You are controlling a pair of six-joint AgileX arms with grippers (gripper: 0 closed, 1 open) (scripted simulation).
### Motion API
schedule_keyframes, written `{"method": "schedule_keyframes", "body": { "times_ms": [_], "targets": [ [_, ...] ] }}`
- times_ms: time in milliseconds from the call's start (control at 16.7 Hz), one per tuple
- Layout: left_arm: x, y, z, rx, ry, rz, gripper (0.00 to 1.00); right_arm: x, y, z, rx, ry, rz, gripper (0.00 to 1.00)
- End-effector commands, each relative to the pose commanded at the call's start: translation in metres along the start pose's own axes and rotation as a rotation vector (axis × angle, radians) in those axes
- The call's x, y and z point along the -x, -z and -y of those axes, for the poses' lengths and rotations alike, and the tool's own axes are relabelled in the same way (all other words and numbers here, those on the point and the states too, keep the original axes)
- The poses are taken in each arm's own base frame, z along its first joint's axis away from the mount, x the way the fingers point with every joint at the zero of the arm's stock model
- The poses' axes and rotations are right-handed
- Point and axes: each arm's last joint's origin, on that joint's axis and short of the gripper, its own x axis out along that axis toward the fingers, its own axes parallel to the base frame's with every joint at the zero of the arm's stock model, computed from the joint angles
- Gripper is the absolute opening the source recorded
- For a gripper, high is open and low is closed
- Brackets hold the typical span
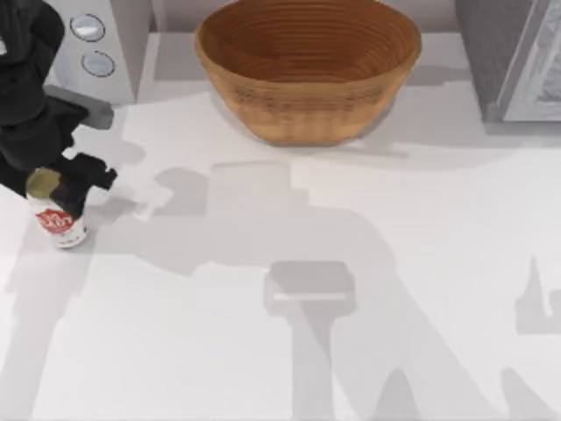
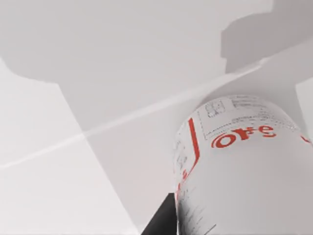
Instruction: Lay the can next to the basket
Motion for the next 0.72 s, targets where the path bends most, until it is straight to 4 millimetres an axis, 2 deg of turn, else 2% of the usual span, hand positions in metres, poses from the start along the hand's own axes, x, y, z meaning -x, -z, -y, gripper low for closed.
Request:
{"method": "schedule_keyframes", "body": {
  "times_ms": [180,420,600,720],
  "targets": [
    [0.001,-0.017,0.056,0.169,0.000,-0.013,0.00,0.000,0.000,0.000,0.000,0.000,0.000,1.00],
    [0.008,-0.025,0.125,0.338,-0.007,-0.003,0.00,0.000,0.000,0.000,0.000,0.000,0.000,1.00],
    [0.014,-0.025,0.161,0.398,-0.008,0.018,0.00,0.000,0.000,0.000,0.000,0.000,0.000,1.00],
    [0.017,-0.024,0.174,0.414,-0.007,0.029,0.00,0.000,0.000,0.000,0.000,0.000,0.000,1.00]
  ]
}}
